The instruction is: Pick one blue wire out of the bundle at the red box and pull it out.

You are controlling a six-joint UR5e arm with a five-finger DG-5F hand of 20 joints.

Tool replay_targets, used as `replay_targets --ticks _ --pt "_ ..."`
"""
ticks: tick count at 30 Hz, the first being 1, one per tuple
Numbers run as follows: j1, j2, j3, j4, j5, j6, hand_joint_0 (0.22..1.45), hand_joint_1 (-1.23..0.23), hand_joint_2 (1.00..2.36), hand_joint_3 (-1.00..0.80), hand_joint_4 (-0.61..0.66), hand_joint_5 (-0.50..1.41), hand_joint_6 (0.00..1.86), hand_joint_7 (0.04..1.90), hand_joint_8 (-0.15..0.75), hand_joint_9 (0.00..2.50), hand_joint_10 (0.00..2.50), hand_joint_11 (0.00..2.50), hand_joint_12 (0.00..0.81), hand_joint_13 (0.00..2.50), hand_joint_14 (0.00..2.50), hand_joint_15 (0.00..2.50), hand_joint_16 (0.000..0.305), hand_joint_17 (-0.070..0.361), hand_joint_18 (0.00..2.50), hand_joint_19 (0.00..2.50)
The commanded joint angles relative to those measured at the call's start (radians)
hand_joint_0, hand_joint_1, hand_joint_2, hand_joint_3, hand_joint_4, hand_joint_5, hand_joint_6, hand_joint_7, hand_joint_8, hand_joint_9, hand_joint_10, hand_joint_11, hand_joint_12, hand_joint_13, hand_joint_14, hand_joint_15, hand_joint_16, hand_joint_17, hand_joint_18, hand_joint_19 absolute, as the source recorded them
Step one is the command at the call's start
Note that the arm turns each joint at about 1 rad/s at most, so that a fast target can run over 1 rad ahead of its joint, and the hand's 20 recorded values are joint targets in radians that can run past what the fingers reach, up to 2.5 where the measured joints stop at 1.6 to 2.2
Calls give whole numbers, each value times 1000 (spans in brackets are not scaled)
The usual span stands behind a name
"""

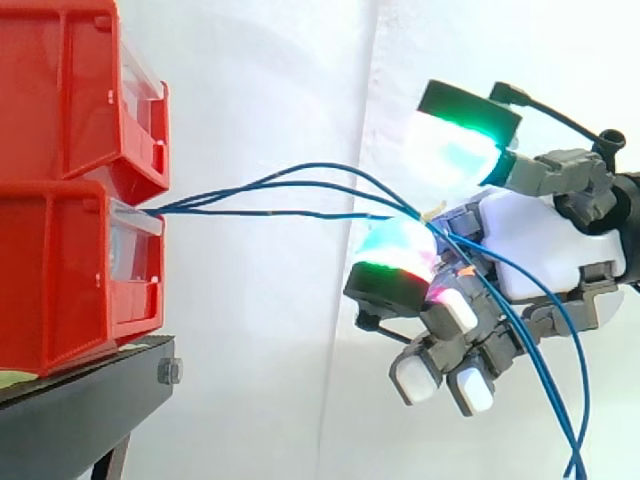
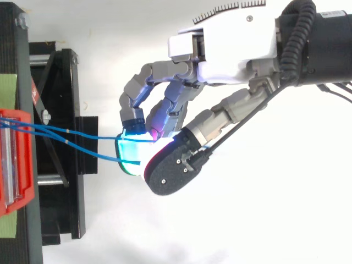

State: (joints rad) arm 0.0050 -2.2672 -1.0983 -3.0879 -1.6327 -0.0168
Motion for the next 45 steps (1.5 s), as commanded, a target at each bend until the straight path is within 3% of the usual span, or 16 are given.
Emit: replay_targets --ticks 1,8,14,21,23,29,32,34,40,45 --pt "-2 0 0 2 -1 0 520 -504 1000 -500 175 -168 875 950 339 916 13 605 421 776 18 458 57 128 706 539" --pt "-2 0 0 2 1 -2 579 -665 1013 -318 144 -168 882 985 334 916 14 611 412 773 18 459 53 120 691 533" --pt "-3 0 0 2 1 -2 606 -789 1015 -281 111 -174 888 983 320 879 14 609 410 757 18 451 53 119 688 516" --pt "-2 0 0 2 -1 -2 667 -873 1012 -350 67 -190 902 955 308 844 16 597 407 733 16 432 53 119 683 471" --pt "-3 0 0 2 -3 -2 688 -901 1002 -478 116 -196 899 927 301 822 15 593 407 724 16 422 53 119 676 447" --pt "-3 0 0 2 -3 -2 531 -845 1000 -500 166 -205 897 906 306 801 13 594 417 718 16 433 56 126 664 472" --pt "-2 0 0 2 -3 -2 473 -659 1000 -500 180 -199 897 881 333 826 12 594 438 723 16 455 62 139 653 515" --pt "-2 0 0 0 -4 -2 528 -563 1000 -500 159 -190 890 946 332 875 13 593 418 720 18 461 58 130 616 550" --pt "-3 0 0 2 -4 -2 586 -676 1016 -259 118 -178 904 991 330 896 16 604 408 740 17 468 54 122 627 552" --pt "-2 0 0 2 1 -2 601 -760 1018 -201 89 -180 907 1048 325 886 16 598 406 737 17 457 54 122 646 522"
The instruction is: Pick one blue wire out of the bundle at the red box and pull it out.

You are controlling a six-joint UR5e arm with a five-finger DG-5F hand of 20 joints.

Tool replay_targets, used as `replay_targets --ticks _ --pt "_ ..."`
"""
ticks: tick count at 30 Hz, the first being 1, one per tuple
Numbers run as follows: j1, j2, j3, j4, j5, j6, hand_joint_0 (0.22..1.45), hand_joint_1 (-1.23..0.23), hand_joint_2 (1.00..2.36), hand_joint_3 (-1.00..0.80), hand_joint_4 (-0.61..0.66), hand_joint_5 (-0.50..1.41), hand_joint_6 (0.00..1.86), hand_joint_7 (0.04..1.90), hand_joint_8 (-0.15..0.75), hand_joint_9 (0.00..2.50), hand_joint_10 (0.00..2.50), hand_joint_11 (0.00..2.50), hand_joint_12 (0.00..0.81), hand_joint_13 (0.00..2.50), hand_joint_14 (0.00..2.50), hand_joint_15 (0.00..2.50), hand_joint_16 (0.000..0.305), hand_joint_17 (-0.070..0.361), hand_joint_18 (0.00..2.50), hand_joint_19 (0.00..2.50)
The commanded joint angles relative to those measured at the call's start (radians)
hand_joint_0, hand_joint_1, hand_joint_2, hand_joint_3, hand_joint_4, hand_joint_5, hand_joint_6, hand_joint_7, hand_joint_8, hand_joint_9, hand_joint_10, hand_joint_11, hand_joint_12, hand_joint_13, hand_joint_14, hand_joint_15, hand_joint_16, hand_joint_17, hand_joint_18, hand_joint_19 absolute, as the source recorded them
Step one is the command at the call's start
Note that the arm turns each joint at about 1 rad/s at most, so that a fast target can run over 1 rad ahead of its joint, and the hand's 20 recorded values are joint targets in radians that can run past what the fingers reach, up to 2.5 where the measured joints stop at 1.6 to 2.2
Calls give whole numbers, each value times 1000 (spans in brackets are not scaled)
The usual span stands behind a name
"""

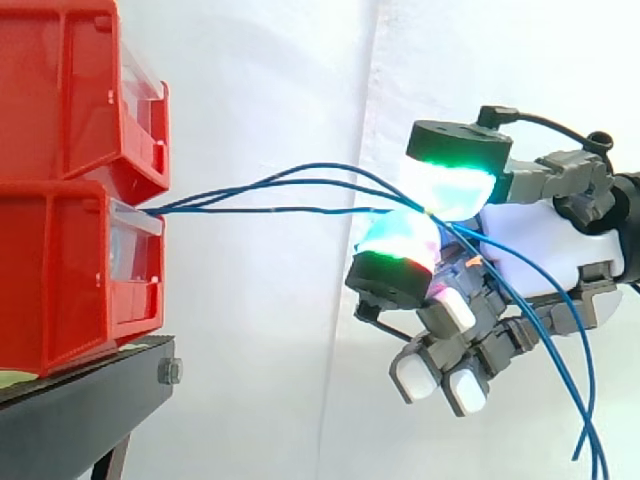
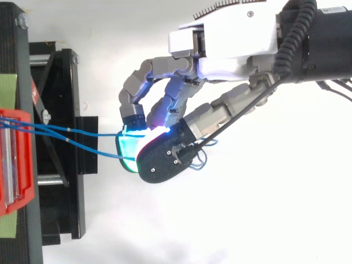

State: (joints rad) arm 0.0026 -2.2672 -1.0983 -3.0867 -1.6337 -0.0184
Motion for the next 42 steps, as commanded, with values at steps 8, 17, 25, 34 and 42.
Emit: replay_targets --ticks 8,17,25,34,42 --pt "-1 0 0 2 2 0 670 -873 1000 -500 119 -183 909 958 309 867 16 597 409 734 17 437 53 119 667 471" --pt "-4 0 0 2 -3 0 492 -787 1000 -500 160 -182 908 937 326 871 17 603 431 746 16 450 59 132 679 497" --pt "-4 0 0 2 -3 0 583 -615 1006 -424 132 -173 893 1012 323 916 17 607 402 728 18 472 54 122 607 561" --pt "-3 0 0 2 -1 0 620 -792 1017 -257 78 -176 900 1082 321 908 17 619 406 744 19 455 53 120 643 524" --pt "-4 0 0 2 -3 0 655 -857 1012 -346 83 -187 917 978 307 867 17 609 411 722 17 451 54 121 646 491"
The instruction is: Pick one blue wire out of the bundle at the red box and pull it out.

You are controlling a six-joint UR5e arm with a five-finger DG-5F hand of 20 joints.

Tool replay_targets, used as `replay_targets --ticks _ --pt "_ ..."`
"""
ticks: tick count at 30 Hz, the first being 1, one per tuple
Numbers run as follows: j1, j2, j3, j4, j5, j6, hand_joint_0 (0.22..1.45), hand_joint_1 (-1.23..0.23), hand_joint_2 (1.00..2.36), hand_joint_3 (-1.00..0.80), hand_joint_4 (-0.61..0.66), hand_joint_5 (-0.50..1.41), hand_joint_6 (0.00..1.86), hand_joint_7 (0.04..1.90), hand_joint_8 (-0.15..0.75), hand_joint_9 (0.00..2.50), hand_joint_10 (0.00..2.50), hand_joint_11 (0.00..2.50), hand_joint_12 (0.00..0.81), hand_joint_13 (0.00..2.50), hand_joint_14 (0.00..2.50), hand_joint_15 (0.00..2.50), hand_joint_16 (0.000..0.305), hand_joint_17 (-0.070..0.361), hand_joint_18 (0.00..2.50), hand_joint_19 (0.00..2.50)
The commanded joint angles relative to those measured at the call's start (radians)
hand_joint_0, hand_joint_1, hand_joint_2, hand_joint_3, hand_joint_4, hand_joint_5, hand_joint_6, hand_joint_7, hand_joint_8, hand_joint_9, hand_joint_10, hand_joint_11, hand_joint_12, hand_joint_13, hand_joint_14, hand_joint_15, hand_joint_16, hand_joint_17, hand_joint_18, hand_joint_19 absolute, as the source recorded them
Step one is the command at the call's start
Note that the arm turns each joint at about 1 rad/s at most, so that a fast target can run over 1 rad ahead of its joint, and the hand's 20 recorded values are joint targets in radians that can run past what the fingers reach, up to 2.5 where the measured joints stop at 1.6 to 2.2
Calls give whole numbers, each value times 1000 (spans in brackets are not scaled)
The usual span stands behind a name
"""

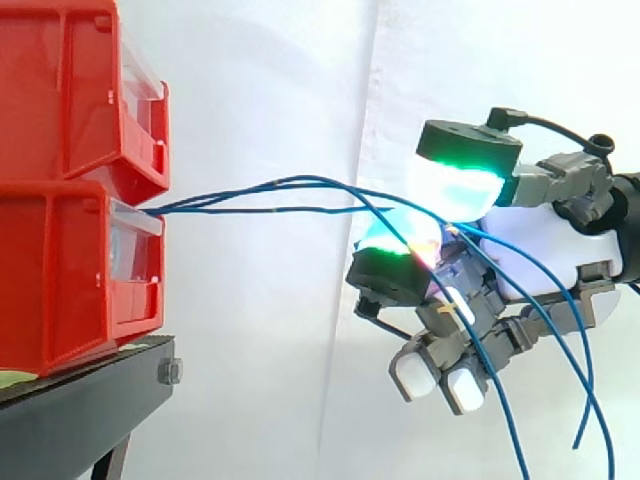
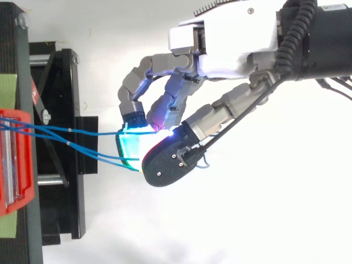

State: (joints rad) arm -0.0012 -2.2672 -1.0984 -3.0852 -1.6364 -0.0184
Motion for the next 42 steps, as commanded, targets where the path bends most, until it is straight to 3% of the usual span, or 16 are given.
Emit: replay_targets --ticks 1,9,12,15,19,22,25,30,31,38,42 --pt "0 0 0 0 0 0 650 -893 1000 -500 120 -188 910 984 306 863 15 603 410 718 17 438 53 120 646 484" --pt "0 0 0 0 0 0 475 -859 1000 -500 164 -193 910 948 320 840 16 608 439 717 16 453 61 137 662 486" --pt "0 0 0 0 0 0 450 -648 1000 -500 176 -191 908 932 343 848 13 618 452 720 16 466 64 145 651 518" --pt "0 0 0 0 0 0 534 -554 1000 -500 148 -180 896 1008 328 877 14 599 420 701 19 474 58 130 594 554" --pt "-2 0 0 0 0 0 597 -696 1015 -288 117 -174 901 1081 329 907 15 613 410 716 19 467 55 124 609 550" --pt "0 0 0 0 0 0 629 -784 1018 -229 68 -179 908 1151 324 903 15 614 411 732 17 458 54 122 644 524" --pt "0 0 0 0 0 0 676 -840 1021 -226 3 -190 936 1074 319 890 15 615 415 741 17 449 53 120 676 493" --pt "-2 0 0 0 -2 0 738 -889 1012 -373 38 -203 947 1019 303 856 17 600 415 744 17 436 54 121 700 440" --pt "-2 0 0 0 -2 0 732 -901 1000 -500 87 -201 941 994 301 854 16 608 414 738 18 427 54 120 702 434" --pt "-2 0 0 0 -2 -3 504 -925 1000 -500 155 -208 935 981 313 802 15 606 437 716 16 445 59 133 695 447" --pt "-2 0 0 0 -2 -3 427 -792 1000 -500 181 -209 940 940 337 802 12 611 466 710 16 455 67 151 697 473"
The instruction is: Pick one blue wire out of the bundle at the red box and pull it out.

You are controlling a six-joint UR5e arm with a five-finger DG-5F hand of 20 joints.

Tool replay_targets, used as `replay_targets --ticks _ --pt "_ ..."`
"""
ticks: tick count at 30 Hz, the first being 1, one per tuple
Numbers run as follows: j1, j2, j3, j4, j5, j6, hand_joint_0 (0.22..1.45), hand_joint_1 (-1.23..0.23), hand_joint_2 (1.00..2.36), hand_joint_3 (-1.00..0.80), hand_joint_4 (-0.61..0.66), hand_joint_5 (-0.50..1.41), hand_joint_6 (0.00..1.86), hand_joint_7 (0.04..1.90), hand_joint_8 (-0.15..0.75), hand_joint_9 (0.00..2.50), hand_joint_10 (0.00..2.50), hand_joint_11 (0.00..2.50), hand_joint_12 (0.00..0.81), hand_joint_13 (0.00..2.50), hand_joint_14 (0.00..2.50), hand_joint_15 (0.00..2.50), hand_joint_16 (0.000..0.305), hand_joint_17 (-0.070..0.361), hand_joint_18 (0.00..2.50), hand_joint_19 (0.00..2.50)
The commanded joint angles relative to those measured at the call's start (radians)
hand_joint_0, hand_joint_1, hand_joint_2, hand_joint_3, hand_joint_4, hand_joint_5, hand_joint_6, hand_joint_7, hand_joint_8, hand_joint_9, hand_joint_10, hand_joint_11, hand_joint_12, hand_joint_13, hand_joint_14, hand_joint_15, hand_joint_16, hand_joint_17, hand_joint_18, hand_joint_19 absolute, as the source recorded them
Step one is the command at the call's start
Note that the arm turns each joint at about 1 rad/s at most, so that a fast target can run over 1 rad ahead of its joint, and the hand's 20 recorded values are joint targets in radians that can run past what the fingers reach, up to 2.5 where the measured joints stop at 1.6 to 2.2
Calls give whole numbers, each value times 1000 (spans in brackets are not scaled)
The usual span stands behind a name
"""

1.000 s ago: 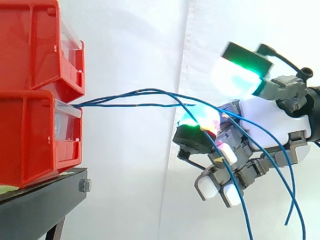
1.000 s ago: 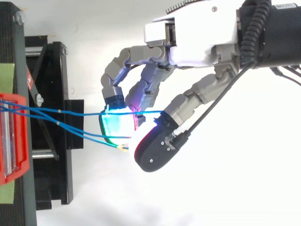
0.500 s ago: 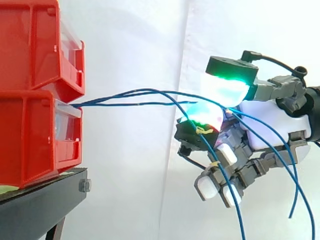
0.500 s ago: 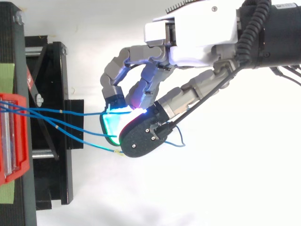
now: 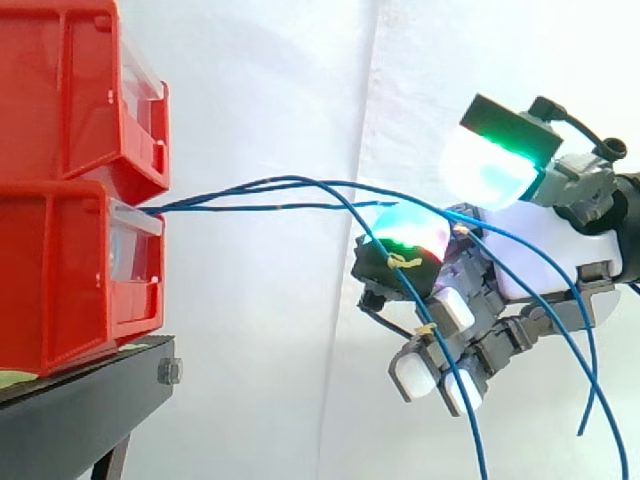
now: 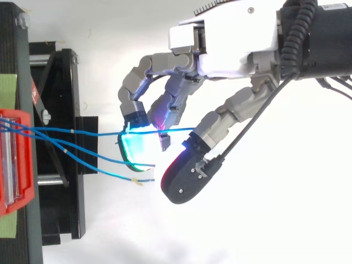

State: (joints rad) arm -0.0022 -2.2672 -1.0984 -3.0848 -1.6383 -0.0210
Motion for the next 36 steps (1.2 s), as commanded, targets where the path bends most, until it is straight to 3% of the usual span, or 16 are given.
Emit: replay_targets --ticks 1,4,6,11,18,27,30,32,36 --pt "1 0 0 0 0 -1 419 -692 1000 -500 187 -208 937 941 351 809 12 607 474 711 16 465 69 155 681 497" --pt "1 0 0 0 0 -1 504 -465 1000 -500 163 -201 917 1025 333 831 14 612 441 688 17 472 62 138 596 553" --pt "1 0 0 0 0 -1 566 -438 1002 -472 140 -197 912 1053 322 855 18 601 424 687 18 487 57 129 562 586" --pt "1 0 0 0 0 -1 576 -534 1017 -240 134 -192 917 1052 328 880 18 606 418 699 20 489 57 128 563 591" --pt "1 0 0 0 0 -1 572 -610 1019 -183 138 -191 922 1051 332 893 15 621 416 713 20 487 57 128 591 580" --pt "1 0 0 2 0 -2 591 -716 1018 -223 172 -184 915 1063 330 907 15 629 418 733 18 486 56 126 625 557" --pt "1 0 0 5 0 -10 604 -756 1015 -287 170 -182 913 1072 324 902 18 632 414 729 18 479 56 125 627 547" --pt "1 0 0 5 0 -31 606 -817 1000 -490 161 -183 912 1067 316 885 18 630 414 726 19 477 56 125 629 537" --pt "1 0 0 8 2 -54 528 -786 1000 -500 161 -188 917 1036 321 887 17 628 424 727 19 480 58 131 638 535"
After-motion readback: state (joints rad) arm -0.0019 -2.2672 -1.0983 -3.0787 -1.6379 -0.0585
